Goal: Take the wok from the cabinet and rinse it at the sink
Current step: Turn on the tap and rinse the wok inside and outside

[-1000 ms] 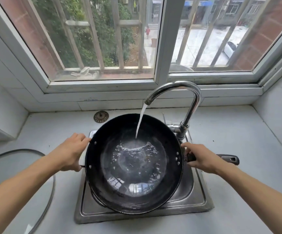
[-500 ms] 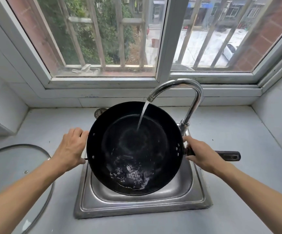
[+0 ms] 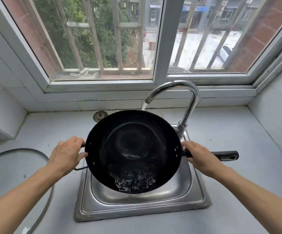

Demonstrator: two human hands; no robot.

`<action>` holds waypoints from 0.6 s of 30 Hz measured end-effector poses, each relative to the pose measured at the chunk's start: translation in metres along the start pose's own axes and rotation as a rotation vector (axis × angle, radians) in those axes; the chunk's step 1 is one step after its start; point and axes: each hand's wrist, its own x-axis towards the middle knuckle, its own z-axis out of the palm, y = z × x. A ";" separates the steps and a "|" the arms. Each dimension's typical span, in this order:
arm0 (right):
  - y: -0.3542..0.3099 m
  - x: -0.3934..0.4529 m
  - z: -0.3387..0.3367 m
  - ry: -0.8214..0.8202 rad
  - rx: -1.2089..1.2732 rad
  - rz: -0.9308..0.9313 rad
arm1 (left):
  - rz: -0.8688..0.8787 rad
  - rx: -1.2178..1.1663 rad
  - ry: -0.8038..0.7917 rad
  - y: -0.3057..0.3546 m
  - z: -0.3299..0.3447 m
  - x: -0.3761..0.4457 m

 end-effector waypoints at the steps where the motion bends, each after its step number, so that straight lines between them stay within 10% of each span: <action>1: 0.000 0.000 0.000 -0.021 0.013 0.004 | 0.003 0.005 0.003 0.000 0.001 0.000; 18: 0.019 0.017 0.025 0.143 0.077 0.121 | 0.136 0.068 0.242 0.017 0.006 0.027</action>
